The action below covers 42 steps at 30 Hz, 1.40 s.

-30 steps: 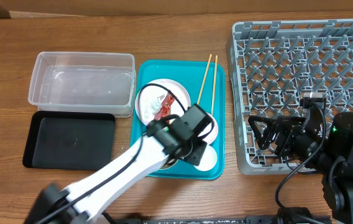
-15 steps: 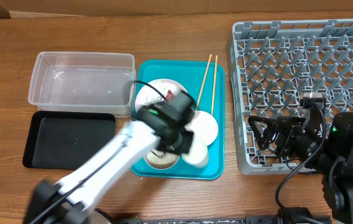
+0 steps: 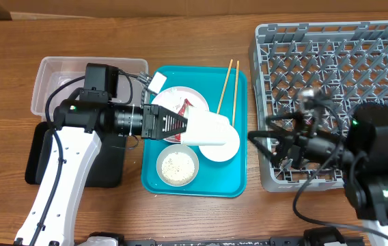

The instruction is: Sort waste into correct bins and load items into the dishwasher

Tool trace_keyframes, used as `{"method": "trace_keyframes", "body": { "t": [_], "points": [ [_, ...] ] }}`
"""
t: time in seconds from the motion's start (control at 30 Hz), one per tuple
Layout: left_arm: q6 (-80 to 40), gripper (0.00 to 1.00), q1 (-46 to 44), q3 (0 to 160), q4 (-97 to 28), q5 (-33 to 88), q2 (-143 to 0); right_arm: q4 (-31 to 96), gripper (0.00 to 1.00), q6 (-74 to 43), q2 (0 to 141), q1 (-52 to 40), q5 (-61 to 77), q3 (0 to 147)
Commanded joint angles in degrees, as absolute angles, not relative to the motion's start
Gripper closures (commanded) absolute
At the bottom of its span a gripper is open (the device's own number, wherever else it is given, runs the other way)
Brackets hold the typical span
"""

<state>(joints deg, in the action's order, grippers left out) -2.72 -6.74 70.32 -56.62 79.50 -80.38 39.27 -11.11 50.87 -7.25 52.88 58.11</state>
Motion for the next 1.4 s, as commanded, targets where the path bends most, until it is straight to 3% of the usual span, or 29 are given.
{"method": "trace_keyframes", "body": {
  "t": [0.0, 0.3, 0.37, 0.5, 0.57, 0.6, 0.63, 0.67, 0.7, 0.73, 0.8, 0.87, 0.9, 1.03, 1.17, 1.37],
  "points": [
    [1.32, 0.96, -7.62, 70.43, -56.82, 90.59, -80.34, 35.31, 0.05, -10.66, 53.80, -11.46, 61.80, 59.70],
    [1.34, 0.96, -8.29, 70.46, -56.77, 88.20, -80.36, 21.98, 0.13, -12.27, 58.30, -20.93, 65.63, 59.70],
    [1.37, 0.96, -8.34, 70.43, -56.75, 87.92, -80.36, 20.64, 0.25, -12.34, 58.65, -22.33, 65.28, 59.70],
    [1.37, 0.96, -8.32, 70.43, -56.75, 87.92, -80.36, 20.21, 0.36, -13.80, 58.92, -23.51, 61.28, 59.70],
    [1.34, 0.96, -8.34, 70.43, -56.77, 87.92, -80.36, 20.16, 0.36, -13.78, 58.89, -23.51, 61.04, 59.70],
    [1.34, 0.96, -8.40, 70.46, -56.80, 87.92, -80.36, 20.21, 0.31, -13.78, 58.89, -23.51, 60.51, 59.70],
    [1.34, 0.96, -8.47, 70.43, -56.80, 87.92, -80.36, 20.23, 0.34, -13.78, 58.89, -23.51, 60.01, 59.70],
    [1.37, 0.96, -8.62, 70.46, -56.77, 87.90, -80.36, 20.16, 0.47, -13.76, 58.89, -23.51, 59.99, 59.70],
    [1.37, 0.96, -8.78, 70.43, -56.75, 87.88, -80.36, 20.14, 0.54, -13.76, 58.89, -23.51, 59.99, 59.70],
    [1.34, 0.95, -9.02, 70.46, -56.77, 87.70, -80.36, 20.21, 0.55, -13.76, 58.89, -23.51, 60.01, 59.70],
    [1.30, 0.76, -9.15, 70.43, -56.80, 86.70, -80.36, 20.25, 0.55, -13.76, 58.83, -23.51, 59.99, 59.70],
    [1.30, 0.50, -9.10, 70.46, -56.80, 85.67, -80.36, 20.67, 0.55, -13.76, 58.48, -23.24, 58.89, 59.70],
    [1.30, 0.43, -8.99, 70.46, -56.77, 84.77, -80.36, 21.65, 0.55, -13.76, 58.02, -22.81, 56.93, 59.70],
    [-0.51, 0.30, -8.88, 70.43, -57.21, 75.96, -80.36, 28.84, 0.55, -13.76, 54.52, -19.59, 47.55, 59.72],
    [-3.97, 0.21, -8.88, 70.43, -59.81, 59.90, -80.36, 40.99, 0.55, -13.80, 48.64, -13.30, 33.71, 59.75],
    [-6.31, 0.24, -9.06, 70.46, -61.93, 49.28, -80.36, 62.70, 0.55, -21.28, 44.36, -6.87, 5.08, 59.77]
  ]
}}
